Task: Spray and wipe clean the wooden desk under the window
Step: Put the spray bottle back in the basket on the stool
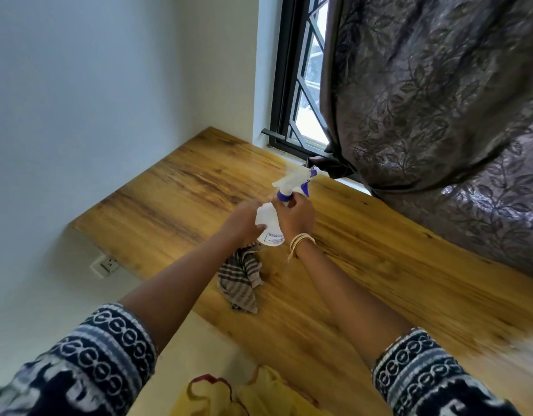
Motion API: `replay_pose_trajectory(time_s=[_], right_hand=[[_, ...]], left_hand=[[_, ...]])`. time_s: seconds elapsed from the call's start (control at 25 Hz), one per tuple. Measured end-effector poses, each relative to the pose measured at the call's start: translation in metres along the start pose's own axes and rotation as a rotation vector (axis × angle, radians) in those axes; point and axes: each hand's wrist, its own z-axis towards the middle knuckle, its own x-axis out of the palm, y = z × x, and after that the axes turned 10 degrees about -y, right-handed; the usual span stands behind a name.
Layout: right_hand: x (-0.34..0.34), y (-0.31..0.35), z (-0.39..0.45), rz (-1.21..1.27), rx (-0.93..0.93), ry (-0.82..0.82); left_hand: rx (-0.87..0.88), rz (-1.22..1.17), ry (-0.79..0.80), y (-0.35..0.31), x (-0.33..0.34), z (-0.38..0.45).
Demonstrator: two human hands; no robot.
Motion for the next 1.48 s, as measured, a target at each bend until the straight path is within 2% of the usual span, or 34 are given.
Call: replay_pose_trajectory(time_s=[0.2,0.56,0.72,0.84,0.96,1.04,1.12,1.24,1.32,1.4,1.48], right_hand=[[-0.04,0.008,-0.021,-0.039,-0.069,-0.12],[-0.123,0.002,-0.129,0.001,0.102,-0.271],[-0.158,-0.009,-0.178,-0.014,0.144,-0.286],[-0.194,-0.017,-0.212,0.039,0.191,-0.207],[-0.234,-0.028,-0.243,0.348,0.291,-0.038],[-0.261,-0.039,-0.266,0.521,0.298,0.067],[-0.285,-0.047,-0.288,0.584,0.315,0.131],[-0.312,-0.065,-0.331,0.525,0.335,0.131],[-0.33,-0.073,-0.36,0.36,0.34,0.125],[-0.353,-0.08,-0.384,0.164,0.309,0.104],[-0.376,-0.086,-0.403,0.093,0.308,0.054]], left_hand=[[0.133,-0.051,0.072,-0.009,-0.01,-0.018],[0.273,-0.161,0.286,-0.021,-0.012,-0.121],[0.266,-0.176,0.36,-0.031,-0.001,-0.169],[0.214,-0.198,0.42,-0.042,0.011,-0.208],[0.23,-0.217,0.486,-0.051,0.025,-0.25],[0.262,-0.226,0.47,-0.058,0.036,-0.287],[0.241,-0.244,0.426,-0.067,0.045,-0.33],[0.151,-0.279,0.311,-0.078,0.06,-0.407],[0.068,-0.33,0.274,-0.088,0.072,-0.453],[0.032,-0.354,0.294,-0.1,0.084,-0.493],[0.038,-0.373,0.34,-0.111,0.093,-0.52]])
